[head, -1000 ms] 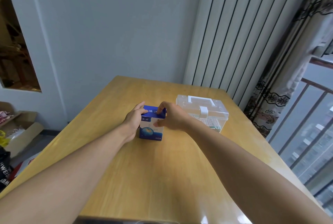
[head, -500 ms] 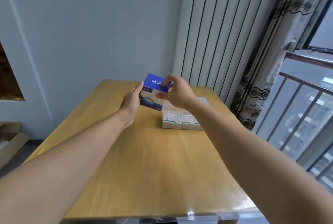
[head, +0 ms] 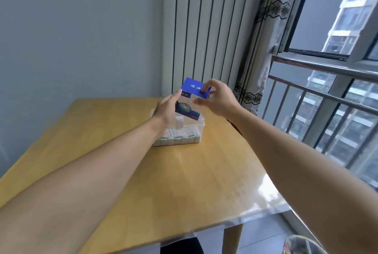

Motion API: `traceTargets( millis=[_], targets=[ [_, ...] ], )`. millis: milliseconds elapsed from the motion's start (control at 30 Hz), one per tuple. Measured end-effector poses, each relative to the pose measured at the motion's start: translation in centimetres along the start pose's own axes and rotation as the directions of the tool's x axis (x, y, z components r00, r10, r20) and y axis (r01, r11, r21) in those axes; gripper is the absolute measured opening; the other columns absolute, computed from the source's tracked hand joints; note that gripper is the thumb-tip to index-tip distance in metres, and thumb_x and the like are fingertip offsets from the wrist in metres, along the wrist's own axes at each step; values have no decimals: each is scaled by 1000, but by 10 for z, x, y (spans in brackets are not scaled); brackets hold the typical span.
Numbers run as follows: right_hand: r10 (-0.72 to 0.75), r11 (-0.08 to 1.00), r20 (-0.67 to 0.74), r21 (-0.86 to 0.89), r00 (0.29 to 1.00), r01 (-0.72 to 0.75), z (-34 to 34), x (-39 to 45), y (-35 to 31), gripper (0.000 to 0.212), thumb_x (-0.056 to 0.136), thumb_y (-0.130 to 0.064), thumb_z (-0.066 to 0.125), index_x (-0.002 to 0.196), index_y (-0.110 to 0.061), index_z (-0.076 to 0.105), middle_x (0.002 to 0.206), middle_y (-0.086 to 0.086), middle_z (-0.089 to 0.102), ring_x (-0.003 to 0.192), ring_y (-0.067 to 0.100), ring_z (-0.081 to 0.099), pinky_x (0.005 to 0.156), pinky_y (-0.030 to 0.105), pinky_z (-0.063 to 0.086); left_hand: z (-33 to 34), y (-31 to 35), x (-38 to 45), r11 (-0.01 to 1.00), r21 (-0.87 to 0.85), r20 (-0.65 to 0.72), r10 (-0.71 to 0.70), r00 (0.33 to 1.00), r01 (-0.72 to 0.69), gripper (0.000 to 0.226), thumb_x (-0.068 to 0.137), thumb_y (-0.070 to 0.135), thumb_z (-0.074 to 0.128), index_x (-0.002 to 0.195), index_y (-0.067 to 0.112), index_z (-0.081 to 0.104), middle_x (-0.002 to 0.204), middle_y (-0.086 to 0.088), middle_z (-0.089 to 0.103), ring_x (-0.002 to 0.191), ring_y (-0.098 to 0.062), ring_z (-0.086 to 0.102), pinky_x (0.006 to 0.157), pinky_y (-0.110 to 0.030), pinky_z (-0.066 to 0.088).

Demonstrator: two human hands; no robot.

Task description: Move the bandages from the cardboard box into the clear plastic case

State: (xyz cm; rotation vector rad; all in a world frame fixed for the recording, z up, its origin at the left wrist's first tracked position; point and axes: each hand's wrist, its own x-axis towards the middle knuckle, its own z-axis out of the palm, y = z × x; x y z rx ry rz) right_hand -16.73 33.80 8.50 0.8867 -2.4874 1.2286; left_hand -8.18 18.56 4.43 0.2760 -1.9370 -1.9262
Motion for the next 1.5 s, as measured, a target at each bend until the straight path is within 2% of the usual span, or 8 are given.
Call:
traceTargets(
  millis=[200, 367, 500, 667, 800, 1000, 1167, 1500],
  targets=[
    [20, 990, -106, -133, 994, -34, -63, -26, 54, 38, 77, -30, 86, 99, -26, 56, 121, -2, 57, 108, 16, 59, 79, 36, 59, 85, -11, 6, 999, 9, 141, -34, 989, 33, 34, 102, 50, 47, 110, 26, 69, 106, 0, 76, 98, -13, 68, 79, -28, 44],
    [217, 951, -224, -173, 950, -258, -130, -85, 137, 39, 76, -28, 87, 99, -26, 56, 122, 0, 58, 110, 20, 58, 89, 43, 56, 198, -45, -6, 996, 74, 333, -79, 940, 57, 29, 103, 47, 46, 101, 31, 70, 99, 9, 73, 93, -8, 65, 73, -27, 44],
    [408, 869, -329, -146, 852, -473, -172, -152, 218, 40, 73, -29, 88, 98, -22, 57, 115, 0, 57, 104, 22, 60, 89, 42, 54, 297, -89, -25, 984, 168, 461, -134, 877, 62, 40, 94, 53, 54, 117, 25, 70, 103, 3, 70, 94, -14, 63, 82, -27, 46],
    [615, 710, -347, -148, 708, -689, -200, -235, 313, 40, 73, -26, 87, 101, -15, 61, 113, 5, 58, 99, 21, 58, 81, 34, 48, 407, -135, -68, 965, 241, 572, -223, 789, 98, 41, 101, 33, 59, 136, 13, 57, 118, 0, 63, 104, -16, 58, 80, -23, 42],
    [734, 606, -318, -95, 600, -790, -199, -292, 376, 38, 71, -24, 87, 95, -17, 58, 112, 7, 62, 93, 19, 56, 72, 28, 38, 470, -170, -102, 935, 321, 596, -323, 735, 150, 41, 101, 24, 57, 141, 14, 54, 136, -4, 59, 119, -22, 59, 100, -36, 50],
    [879, 407, -223, -107, 421, -907, -165, -363, 444, 42, 69, -32, 85, 89, -18, 51, 103, 6, 59, 83, 22, 56, 67, 37, 43, 485, -257, -143, 818, 544, 553, -518, 652, 188, 35, 101, 17, 45, 133, 16, 60, 132, -5, 61, 116, -26, 58, 98, -31, 47],
    [932, 303, -159, -147, 325, -942, -132, -402, 492, 47, 69, -35, 88, 95, -18, 53, 110, 8, 57, 86, 20, 52, 70, 30, 38, 468, -321, -146, 717, 660, 494, -639, 590, 225, 19, 91, 13, 53, 90, 13, 72, 81, -1, 69, 92, -27, 64, 74, -30, 48],
    [966, 213, -104, -190, 235, -959, -88, -409, 536, 49, 77, -29, 79, 118, -10, 59, 124, 10, 55, 110, 26, 57, 84, 28, 45, 470, -351, -136, 735, 643, 545, -638, 544, 217, 11, 72, 28, 52, 71, 18, 56, 83, -6, 63, 77, -23, 49, 69, -30, 36]
  ],
)
